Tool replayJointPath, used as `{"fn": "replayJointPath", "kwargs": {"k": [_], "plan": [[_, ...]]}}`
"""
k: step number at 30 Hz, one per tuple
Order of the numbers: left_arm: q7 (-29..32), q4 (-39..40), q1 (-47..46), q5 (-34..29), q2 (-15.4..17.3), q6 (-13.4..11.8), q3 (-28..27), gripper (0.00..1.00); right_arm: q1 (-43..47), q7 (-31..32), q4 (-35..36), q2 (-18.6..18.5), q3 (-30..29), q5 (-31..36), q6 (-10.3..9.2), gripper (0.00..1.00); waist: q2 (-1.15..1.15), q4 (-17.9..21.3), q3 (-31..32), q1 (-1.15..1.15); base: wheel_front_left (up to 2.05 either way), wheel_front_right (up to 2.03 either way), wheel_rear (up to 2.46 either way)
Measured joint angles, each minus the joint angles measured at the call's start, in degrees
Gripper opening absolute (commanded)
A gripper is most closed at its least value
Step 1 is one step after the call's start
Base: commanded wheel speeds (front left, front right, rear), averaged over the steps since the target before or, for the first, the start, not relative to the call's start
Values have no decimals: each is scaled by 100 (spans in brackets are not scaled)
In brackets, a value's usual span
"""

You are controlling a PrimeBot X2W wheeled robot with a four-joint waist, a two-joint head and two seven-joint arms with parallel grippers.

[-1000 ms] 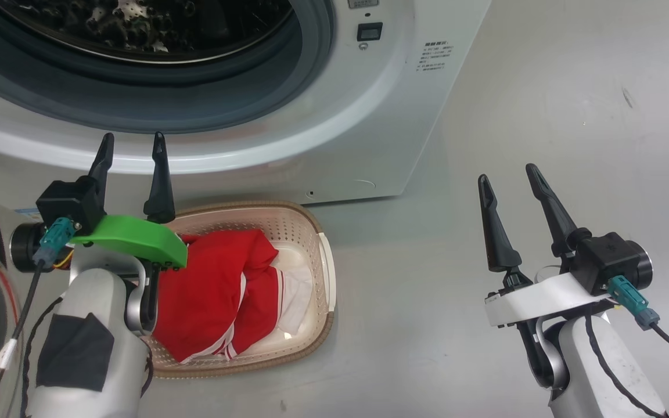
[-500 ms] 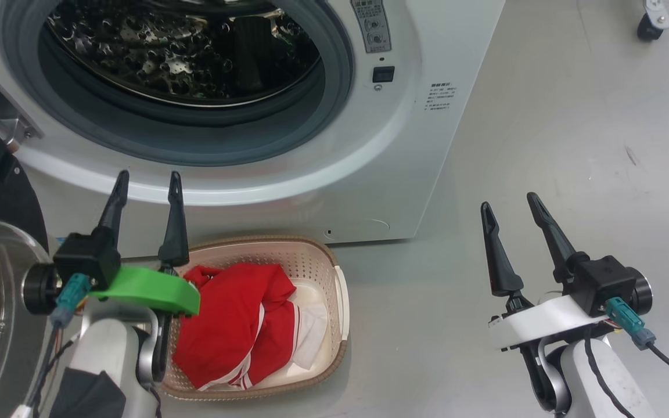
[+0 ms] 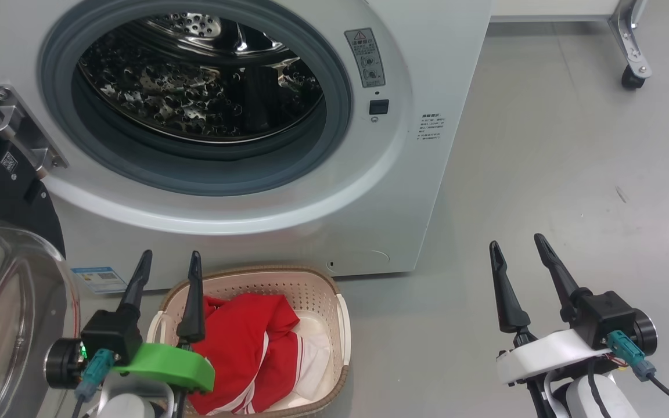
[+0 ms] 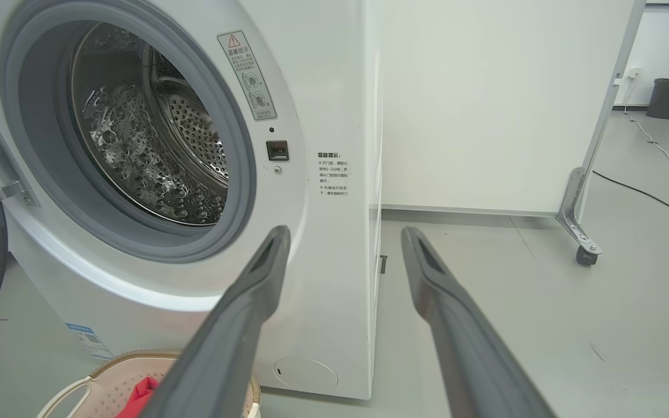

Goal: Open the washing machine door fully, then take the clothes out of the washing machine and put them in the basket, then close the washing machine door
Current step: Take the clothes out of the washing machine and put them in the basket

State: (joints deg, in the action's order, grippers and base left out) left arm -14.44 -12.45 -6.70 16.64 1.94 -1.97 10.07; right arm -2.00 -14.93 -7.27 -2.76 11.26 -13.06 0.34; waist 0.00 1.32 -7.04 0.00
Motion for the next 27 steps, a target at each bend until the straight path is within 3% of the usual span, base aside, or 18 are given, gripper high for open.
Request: {"fn": "replayJointPath", "kwargs": {"k": [27], "plan": [[156,878,1058,-58,87,-129,148,100,479,0,147,20,11,-9,-107,100,0,-1,347,0,0,0,0]]}}
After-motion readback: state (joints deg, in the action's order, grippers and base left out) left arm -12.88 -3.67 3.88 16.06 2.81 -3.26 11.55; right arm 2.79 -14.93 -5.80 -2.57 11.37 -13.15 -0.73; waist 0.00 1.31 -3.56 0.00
